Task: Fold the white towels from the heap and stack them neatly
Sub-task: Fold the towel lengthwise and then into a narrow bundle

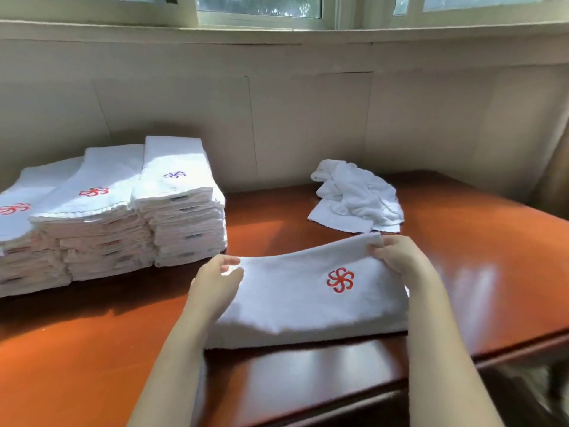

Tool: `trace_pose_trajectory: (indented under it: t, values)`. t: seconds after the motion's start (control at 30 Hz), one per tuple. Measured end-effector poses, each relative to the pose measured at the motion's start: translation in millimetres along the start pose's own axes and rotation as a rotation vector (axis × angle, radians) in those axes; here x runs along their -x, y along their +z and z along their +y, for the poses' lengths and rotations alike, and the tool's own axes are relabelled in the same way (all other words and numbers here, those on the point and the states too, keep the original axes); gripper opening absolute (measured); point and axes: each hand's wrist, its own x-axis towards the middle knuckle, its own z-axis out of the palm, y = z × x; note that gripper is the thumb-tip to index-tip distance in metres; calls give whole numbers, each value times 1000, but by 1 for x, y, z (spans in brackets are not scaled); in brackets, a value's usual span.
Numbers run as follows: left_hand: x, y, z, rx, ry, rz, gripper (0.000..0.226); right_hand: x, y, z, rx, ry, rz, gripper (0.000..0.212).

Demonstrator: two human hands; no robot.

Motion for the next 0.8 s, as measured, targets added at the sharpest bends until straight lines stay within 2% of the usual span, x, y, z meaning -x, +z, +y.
trace_pose_trajectory:
  t: [0.07, 0.13, 0.23, 0.33, 0.4, 0.43, 0.53, 0.67, 0.8]
  values:
    - [-1, 5, -10, -213, -43, -6, 26, -6, -12, 4, 11, -15, 111, 16]
    - [0, 6, -15, -331, -54, 13, 29, -11, -23, 11, 25, -20, 172, 17]
    - [5, 8, -17, -343, -36, -6, 32, -12, -24, 27, 60, 43, 167, 17]
    - [11, 17, -18, -453, -47, -119, 42, -7, -18, 38, 132, 110, 124, 21]
    - [14, 21, -19, -531, -46, -175, 50, -3, -16, 37, 145, 114, 108, 14]
    - [15, 22, -19, -548, -47, -185, 53, -2, -16, 36, 148, 118, 112, 14]
    - [15, 25, -18, -568, -46, -183, 54, -1, -16, 36, 223, 154, 134, 36]
    - [16, 28, -19, -576, -44, -183, 53, 1, -22, 41, 306, 245, 143, 31]
    - [13, 30, -20, -576, -49, -178, 53, 7, -33, 43, 269, 308, 28, 38]
